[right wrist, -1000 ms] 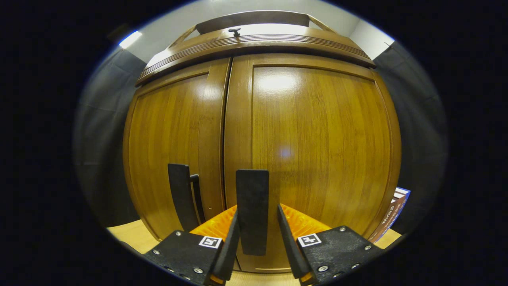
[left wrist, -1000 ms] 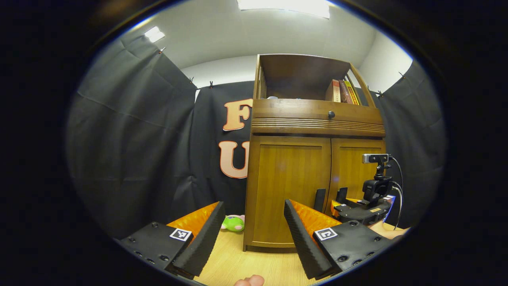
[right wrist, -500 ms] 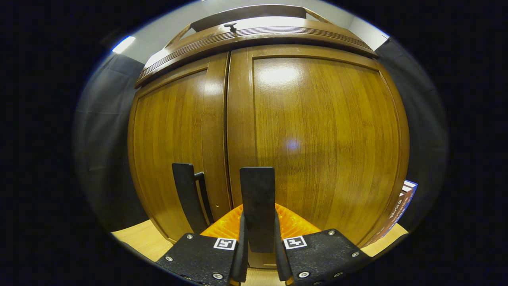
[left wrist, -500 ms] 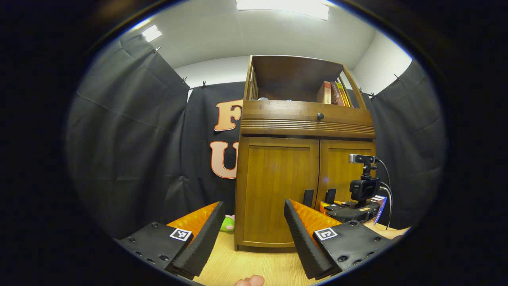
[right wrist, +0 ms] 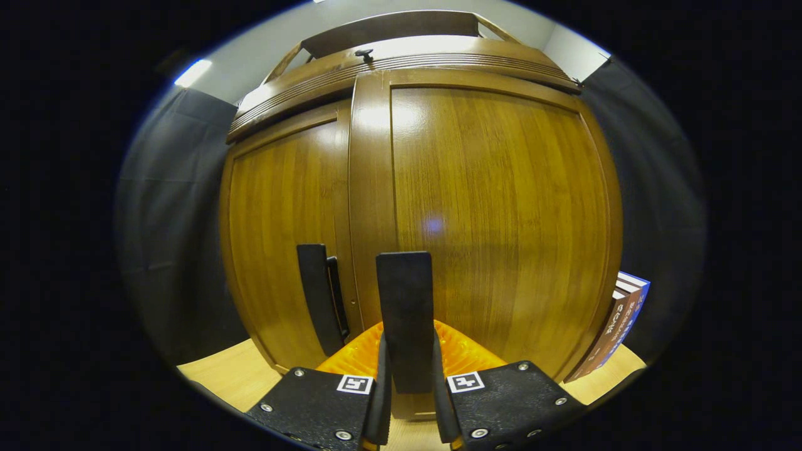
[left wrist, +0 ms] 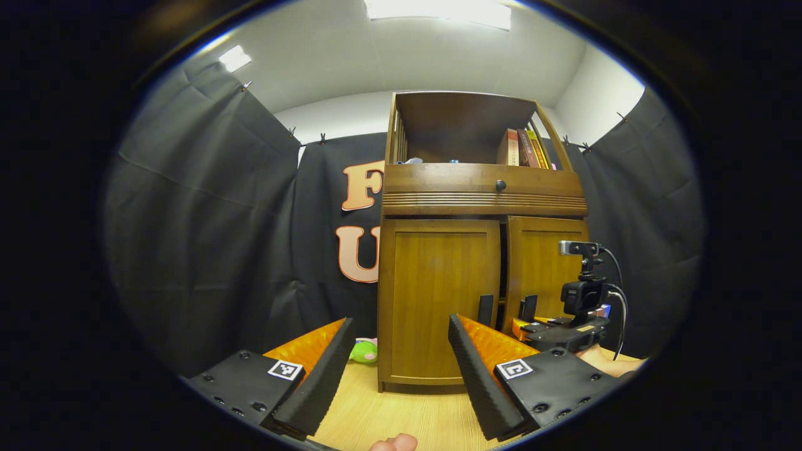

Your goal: Open the right door of the double-door shoe cabinet with the right hand, and open the left door with the left hand.

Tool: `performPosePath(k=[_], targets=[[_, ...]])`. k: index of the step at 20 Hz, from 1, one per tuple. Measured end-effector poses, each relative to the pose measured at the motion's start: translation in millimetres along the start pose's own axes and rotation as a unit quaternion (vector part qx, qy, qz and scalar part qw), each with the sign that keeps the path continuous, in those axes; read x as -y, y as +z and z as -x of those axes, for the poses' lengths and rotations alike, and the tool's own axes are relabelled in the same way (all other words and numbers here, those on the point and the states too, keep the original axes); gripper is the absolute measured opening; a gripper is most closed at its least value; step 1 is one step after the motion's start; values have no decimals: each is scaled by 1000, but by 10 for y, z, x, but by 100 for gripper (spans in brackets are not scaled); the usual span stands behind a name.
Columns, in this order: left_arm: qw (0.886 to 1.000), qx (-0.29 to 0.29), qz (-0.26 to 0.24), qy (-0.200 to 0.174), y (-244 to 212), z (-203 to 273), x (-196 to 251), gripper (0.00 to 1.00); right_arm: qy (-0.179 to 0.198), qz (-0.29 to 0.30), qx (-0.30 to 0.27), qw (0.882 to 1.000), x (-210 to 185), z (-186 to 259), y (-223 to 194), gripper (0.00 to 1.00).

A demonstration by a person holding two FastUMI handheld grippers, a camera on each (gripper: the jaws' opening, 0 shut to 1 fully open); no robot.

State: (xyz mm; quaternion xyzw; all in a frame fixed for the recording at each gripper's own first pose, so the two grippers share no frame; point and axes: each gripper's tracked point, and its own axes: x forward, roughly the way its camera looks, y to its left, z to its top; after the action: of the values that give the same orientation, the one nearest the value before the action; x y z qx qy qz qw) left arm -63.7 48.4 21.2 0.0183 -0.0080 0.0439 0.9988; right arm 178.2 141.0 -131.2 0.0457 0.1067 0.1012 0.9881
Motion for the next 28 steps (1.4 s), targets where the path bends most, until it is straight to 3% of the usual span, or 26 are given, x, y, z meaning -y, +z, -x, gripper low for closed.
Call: performPosePath(k=[14,28], targets=[[999,-10,-5,-30,-70,33,337,97,2,2,2,1000,247,757,-118,29],[997,-24,5,-74,-196,-55,827,95,-19,-25,-3,1000,827,1489,-201,27]])
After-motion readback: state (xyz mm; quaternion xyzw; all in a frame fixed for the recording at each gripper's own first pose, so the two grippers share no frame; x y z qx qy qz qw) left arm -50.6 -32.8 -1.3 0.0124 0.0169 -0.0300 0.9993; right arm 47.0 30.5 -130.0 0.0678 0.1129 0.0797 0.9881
